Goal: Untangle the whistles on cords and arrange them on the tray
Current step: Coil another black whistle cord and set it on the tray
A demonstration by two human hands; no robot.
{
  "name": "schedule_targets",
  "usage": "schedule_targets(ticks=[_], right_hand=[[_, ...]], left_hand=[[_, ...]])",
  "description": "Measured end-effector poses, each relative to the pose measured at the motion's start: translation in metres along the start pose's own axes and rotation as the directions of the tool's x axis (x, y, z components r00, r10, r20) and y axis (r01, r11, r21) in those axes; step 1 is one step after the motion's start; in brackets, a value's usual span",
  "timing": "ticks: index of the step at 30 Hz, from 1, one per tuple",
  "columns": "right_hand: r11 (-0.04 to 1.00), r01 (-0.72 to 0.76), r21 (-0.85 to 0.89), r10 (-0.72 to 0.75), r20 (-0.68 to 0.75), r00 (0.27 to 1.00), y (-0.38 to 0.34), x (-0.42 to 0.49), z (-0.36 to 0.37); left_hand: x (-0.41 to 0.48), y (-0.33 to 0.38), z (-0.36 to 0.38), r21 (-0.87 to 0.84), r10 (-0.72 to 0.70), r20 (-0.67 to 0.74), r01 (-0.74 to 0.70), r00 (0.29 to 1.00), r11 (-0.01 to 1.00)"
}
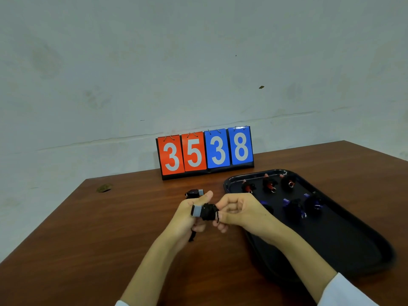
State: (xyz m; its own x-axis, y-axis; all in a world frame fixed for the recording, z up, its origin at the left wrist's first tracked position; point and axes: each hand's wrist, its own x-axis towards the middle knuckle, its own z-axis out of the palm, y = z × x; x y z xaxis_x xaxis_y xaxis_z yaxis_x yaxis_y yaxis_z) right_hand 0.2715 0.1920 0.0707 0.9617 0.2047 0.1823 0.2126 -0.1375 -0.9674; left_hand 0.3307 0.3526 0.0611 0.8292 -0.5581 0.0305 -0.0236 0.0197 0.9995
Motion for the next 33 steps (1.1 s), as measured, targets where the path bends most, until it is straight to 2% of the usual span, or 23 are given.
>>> schedule_targets(ticks=[4, 8, 11, 15, 18, 21, 27, 33], right_hand=[[0.999, -0.001, 0.049, 0.008, -0.153, 0.988, 0.003, 0.003, 0.0], [0.998, 0.021, 0.054, -0.001, -0.354, 0.935, 0.005, 0.005, -0.005], [0.993, -0.038, -0.108, -0.016, -0.462, 0.887, 0.009, 0.006, -0.005], [0.92, -0.125, -0.372, -0.12, -0.57, 0.813, 0.017, 0.006, -0.004], [0.838, -0.158, -0.523, -0.207, -0.571, 0.794, 0.02, 0.004, -0.003], [0.746, -0.167, -0.644, -0.281, -0.532, 0.799, 0.02, 0.003, -0.002], [0.618, -0.141, -0.774, -0.359, -0.438, 0.824, 0.021, 0.003, 0.002], [0.579, -0.054, -0.814, -0.402, -0.343, 0.849, 0.021, 0.003, 0.005]], left_hand=[[0.003, -0.007, 0.012, -0.172, -0.05, -0.115, 0.029, 0.992, 0.985], [0.0, -0.01, 0.02, -0.105, 0.002, -0.05, -0.007, 0.999, 0.994], [0.0, -0.011, 0.024, 0.05, 0.003, -0.068, 0.0, 0.998, 0.999], [-0.002, -0.012, 0.026, 0.161, -0.034, -0.088, 0.048, 0.996, 0.986], [-0.002, -0.01, 0.028, 0.311, 0.001, -0.13, 0.04, 0.992, 0.949], [0.0, -0.009, 0.028, 0.502, 0.123, -0.154, -0.029, 0.98, 0.864], [-0.001, -0.008, 0.024, 0.445, 0.21, -0.259, -0.077, 0.943, 0.892], [0.0, -0.007, 0.022, 0.375, 0.282, -0.394, -0.127, 0.875, 0.918]])
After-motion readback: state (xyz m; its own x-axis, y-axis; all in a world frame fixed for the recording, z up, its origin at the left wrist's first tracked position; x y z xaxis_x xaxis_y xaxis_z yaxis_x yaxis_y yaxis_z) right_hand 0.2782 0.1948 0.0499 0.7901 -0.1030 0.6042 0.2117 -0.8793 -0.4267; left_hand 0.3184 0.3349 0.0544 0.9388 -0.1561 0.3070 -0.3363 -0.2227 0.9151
